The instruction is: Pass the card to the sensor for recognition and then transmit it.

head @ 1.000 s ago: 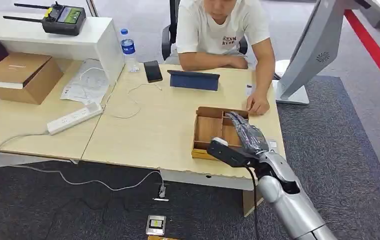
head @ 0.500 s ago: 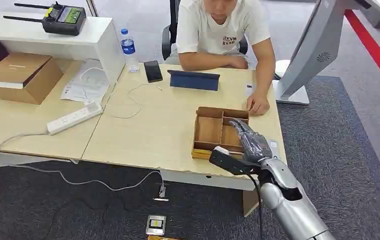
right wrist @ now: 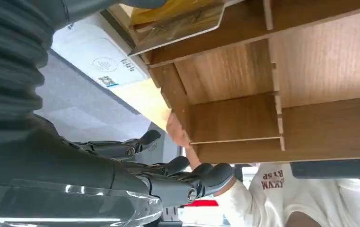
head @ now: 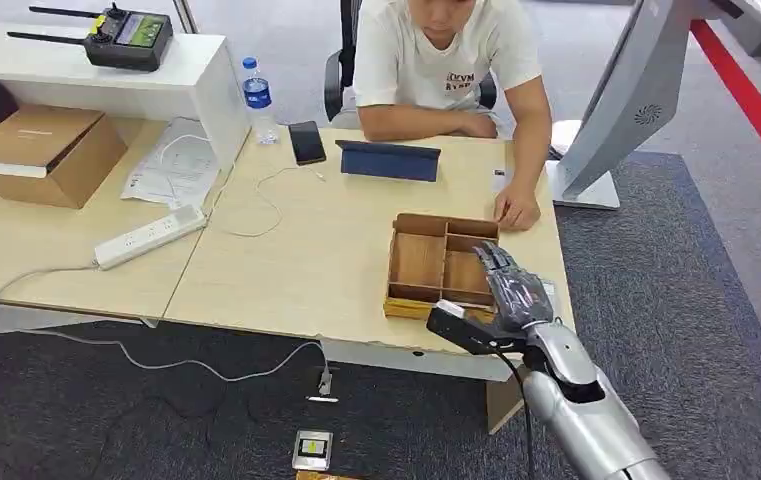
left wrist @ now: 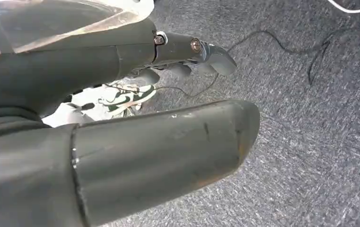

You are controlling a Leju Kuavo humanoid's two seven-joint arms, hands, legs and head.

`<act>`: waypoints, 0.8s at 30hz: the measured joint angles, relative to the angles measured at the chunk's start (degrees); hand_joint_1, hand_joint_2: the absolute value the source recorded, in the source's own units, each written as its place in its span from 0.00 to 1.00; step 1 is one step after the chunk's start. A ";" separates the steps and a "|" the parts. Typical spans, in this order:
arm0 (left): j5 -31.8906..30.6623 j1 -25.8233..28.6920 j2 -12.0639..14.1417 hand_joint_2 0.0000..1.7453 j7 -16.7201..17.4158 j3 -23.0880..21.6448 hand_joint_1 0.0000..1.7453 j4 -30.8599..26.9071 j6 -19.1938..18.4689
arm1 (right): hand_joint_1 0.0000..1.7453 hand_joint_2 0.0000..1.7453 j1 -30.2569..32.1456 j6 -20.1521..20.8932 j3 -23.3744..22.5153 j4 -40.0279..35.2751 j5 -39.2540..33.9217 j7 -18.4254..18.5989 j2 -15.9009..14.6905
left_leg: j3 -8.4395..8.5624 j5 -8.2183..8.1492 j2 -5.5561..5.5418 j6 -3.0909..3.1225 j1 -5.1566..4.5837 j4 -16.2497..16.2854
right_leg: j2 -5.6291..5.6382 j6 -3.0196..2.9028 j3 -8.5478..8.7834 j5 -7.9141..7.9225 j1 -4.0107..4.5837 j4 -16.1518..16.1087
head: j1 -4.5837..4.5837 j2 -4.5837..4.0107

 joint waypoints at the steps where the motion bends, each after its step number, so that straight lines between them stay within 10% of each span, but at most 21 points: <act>1: 0.04 0.01 0.00 0.00 0.00 0.00 0.00 0.00 -0.07 | 0.00 1.00 -0.11 -0.48 0.00 0.52 0.20 -0.15 0.02 | 0.00 0.00 0.00 0.00 0.00 0.00 | 0.00 0.00 0.00 0.00 0.00 0.00 | 0.00 -0.02; 24: -0.92 0.00 0.20 0.00 -0.87 0.00 0.00 0.00 -0.44 | 0.00 1.00 -0.64 -2.23 -0.22 5.51 -0.22 -0.87 -0.50 | 0.00 0.00 0.00 0.00 0.00 0.00 | 0.00 0.00 -0.01 0.00 0.00 0.00 | 0.00 0.00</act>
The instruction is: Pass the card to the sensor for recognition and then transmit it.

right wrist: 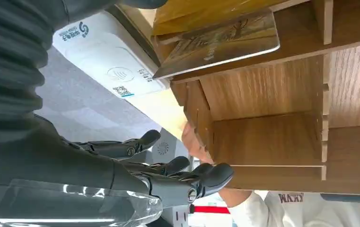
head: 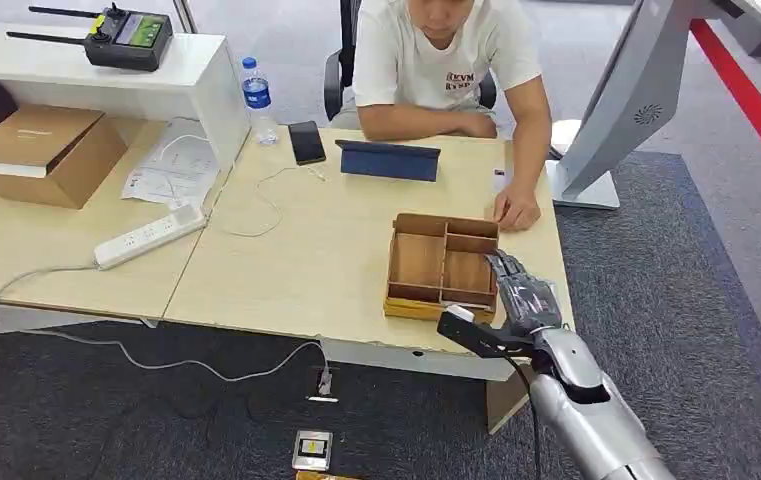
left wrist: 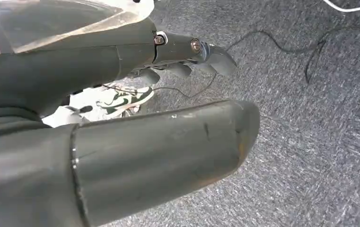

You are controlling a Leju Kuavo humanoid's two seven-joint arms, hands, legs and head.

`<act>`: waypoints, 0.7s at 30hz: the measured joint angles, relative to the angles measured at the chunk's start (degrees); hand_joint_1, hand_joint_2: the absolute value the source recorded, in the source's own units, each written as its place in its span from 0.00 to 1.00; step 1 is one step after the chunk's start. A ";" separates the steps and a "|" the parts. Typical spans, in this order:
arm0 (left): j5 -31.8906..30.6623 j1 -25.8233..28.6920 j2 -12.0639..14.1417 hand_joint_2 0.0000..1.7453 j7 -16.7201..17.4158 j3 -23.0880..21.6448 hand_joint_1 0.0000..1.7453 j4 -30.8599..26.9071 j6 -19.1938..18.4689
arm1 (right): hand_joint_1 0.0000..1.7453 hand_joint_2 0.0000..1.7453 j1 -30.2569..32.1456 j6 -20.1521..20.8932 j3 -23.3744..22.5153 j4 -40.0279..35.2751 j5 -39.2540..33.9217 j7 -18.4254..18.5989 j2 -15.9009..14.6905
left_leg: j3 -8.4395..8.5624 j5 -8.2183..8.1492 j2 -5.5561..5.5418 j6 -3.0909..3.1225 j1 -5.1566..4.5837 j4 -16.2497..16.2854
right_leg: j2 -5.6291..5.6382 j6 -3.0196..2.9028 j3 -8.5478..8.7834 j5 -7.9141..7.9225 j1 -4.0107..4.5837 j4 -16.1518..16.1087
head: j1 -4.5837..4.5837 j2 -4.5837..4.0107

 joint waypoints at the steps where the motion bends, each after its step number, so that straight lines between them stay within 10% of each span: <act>1: 0.00 0.00 0.00 0.00 -0.02 0.00 0.00 0.00 0.00 | 0.00 1.00 0.00 0.00 0.00 0.00 -0.04 0.00 0.04 | 0.00 0.00 0.00 0.00 0.00 0.00 | 0.00 0.00 0.00 0.00 0.00 0.00 | 0.00 0.00; 21: -0.09 0.00 0.02 0.00 -0.44 -0.02 0.00 0.00 0.02 | 0.00 1.00 0.00 0.77 0.52 -0.37 -0.83 -0.15 2.14 | 0.00 0.00 0.00 0.00 0.00 0.00 | 0.00 0.00 0.01 0.00 0.00 0.00 | 0.00 0.00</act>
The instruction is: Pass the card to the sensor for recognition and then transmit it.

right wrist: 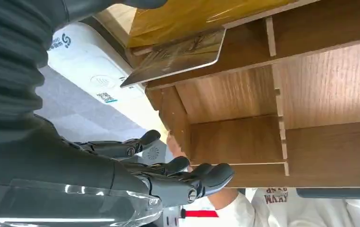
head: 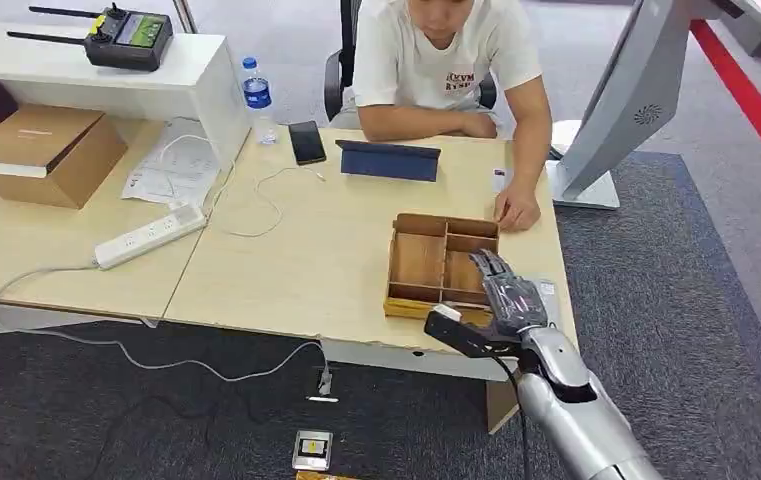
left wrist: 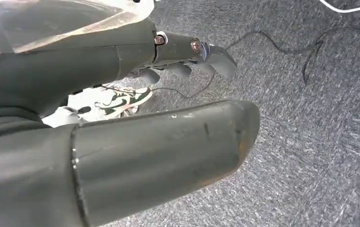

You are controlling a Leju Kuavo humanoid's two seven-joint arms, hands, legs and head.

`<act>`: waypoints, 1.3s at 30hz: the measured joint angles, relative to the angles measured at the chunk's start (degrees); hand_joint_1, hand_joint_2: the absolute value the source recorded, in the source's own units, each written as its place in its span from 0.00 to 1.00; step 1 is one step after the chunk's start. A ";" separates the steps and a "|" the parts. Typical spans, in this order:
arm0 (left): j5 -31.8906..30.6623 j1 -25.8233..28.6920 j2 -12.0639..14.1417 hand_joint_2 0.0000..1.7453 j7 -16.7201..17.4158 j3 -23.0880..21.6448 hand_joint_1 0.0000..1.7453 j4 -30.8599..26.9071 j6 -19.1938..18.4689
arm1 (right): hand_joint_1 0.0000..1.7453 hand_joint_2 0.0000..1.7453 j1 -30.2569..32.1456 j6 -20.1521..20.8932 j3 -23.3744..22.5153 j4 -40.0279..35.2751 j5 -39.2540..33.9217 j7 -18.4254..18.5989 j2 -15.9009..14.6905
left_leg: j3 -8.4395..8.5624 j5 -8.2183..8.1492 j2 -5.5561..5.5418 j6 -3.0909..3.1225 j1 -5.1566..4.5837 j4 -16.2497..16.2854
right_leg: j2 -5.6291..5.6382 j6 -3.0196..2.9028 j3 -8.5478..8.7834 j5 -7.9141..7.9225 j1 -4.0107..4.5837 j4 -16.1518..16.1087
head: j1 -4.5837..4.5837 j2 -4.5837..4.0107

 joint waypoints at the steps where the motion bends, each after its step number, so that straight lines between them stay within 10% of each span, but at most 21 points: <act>1: 0.00 0.00 0.00 0.00 0.00 0.00 0.00 0.00 0.00 | 0.00 1.00 0.00 0.07 0.04 -0.02 0.00 -0.02 0.15 | 0.00 0.00 0.00 0.00 0.00 0.00 | 0.00 0.00 0.00 0.00 0.00 0.00 | 0.00 0.00; 9: -0.42 0.00 0.00 0.00 -0.09 -0.02 0.00 0.00 0.11 | 0.09 1.00 0.02 0.50 0.24 -0.26 0.00 0.11 0.92 | 0.00 0.00 0.00 0.00 0.00 0.00 | 0.00 0.00 -0.01 0.00 0.00 0.00 | 0.00 -0.02; 10: -0.44 0.00 0.00 0.00 -0.11 -0.04 0.00 0.00 0.13 | 0.94 1.00 0.06 0.50 0.28 -0.24 0.00 0.13 0.96 | 0.00 0.00 0.00 0.00 0.00 0.00 | 0.00 0.00 -0.01 0.00 0.00 0.00 | 0.00 0.00; 11: -0.44 0.01 0.00 0.00 -0.11 -0.04 0.00 0.00 0.13 | 1.00 1.00 0.10 0.57 0.29 -0.24 -0.07 0.13 0.98 | 0.00 0.00 0.00 0.00 0.00 0.00 | 0.00 0.00 -0.01 0.00 0.00 0.00 | 0.00 -0.02; 39: -1.22 0.02 -0.02 0.00 -0.13 -0.09 0.00 0.00 0.31 | 1.00 1.00 0.34 3.04 0.37 -0.28 -2.05 0.39 1.18 | 0.00 0.00 0.00 0.00 0.00 0.00 | 0.00 0.00 -0.01 0.00 0.00 0.00 | 0.00 -0.02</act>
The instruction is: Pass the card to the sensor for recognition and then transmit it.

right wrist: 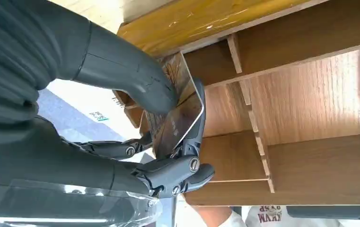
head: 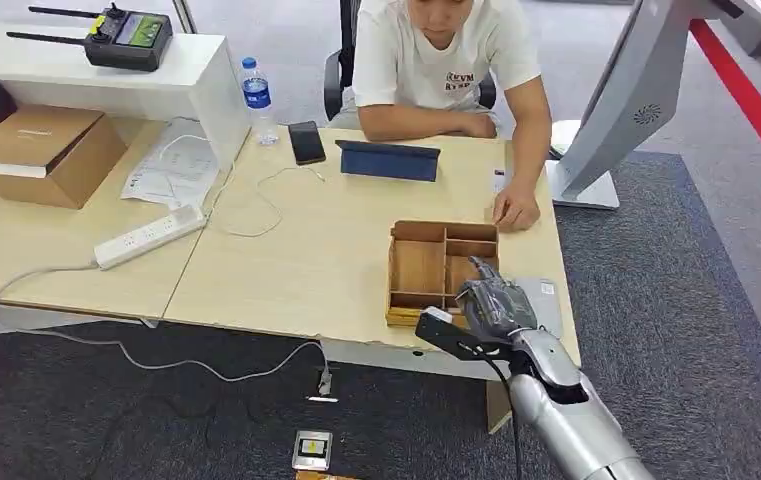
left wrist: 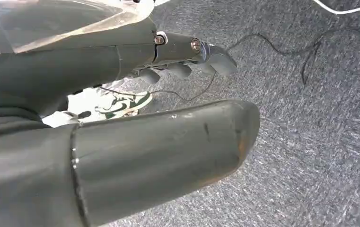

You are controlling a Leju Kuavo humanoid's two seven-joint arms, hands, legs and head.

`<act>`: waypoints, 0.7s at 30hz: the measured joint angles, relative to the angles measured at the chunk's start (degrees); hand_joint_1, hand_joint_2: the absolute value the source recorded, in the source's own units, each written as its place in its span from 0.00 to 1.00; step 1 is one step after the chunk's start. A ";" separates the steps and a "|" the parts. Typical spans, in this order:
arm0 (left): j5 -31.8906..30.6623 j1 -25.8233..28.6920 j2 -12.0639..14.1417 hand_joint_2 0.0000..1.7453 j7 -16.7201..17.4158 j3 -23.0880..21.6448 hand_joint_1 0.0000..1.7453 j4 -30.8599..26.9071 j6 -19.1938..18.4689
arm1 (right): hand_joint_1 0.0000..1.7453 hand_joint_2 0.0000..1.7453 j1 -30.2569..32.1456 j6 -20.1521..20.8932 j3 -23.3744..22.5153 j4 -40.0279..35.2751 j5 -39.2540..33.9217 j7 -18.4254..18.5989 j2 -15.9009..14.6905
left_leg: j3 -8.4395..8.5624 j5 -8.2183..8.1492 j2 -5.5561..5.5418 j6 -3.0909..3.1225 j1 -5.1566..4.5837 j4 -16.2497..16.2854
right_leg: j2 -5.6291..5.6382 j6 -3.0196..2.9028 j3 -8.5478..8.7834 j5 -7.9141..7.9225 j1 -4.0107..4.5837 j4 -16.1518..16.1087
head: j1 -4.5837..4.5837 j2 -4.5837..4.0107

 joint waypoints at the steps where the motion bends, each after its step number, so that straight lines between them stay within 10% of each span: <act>1: -0.07 0.00 0.00 0.00 -0.13 0.00 0.00 0.00 0.00 | 1.00 1.00 0.00 -0.07 0.00 0.00 0.00 -0.02 0.04 | 0.00 0.00 0.00 0.00 0.00 0.00 | 0.00 0.00 0.00 0.00 0.00 0.00 | 0.00 0.02; 21: -0.26 0.15 0.00 0.00 -1.25 -0.02 0.00 0.02 -0.52 | 1.00 1.00 -11.36 3.06 -6.47 -16.26 -3.24 1.81 -3.65 | 0.00 0.04 0.04 -0.02 -0.01 0.02 | 0.00 0.03 0.00 0.07 -0.01 0.01 | 0.00 0.02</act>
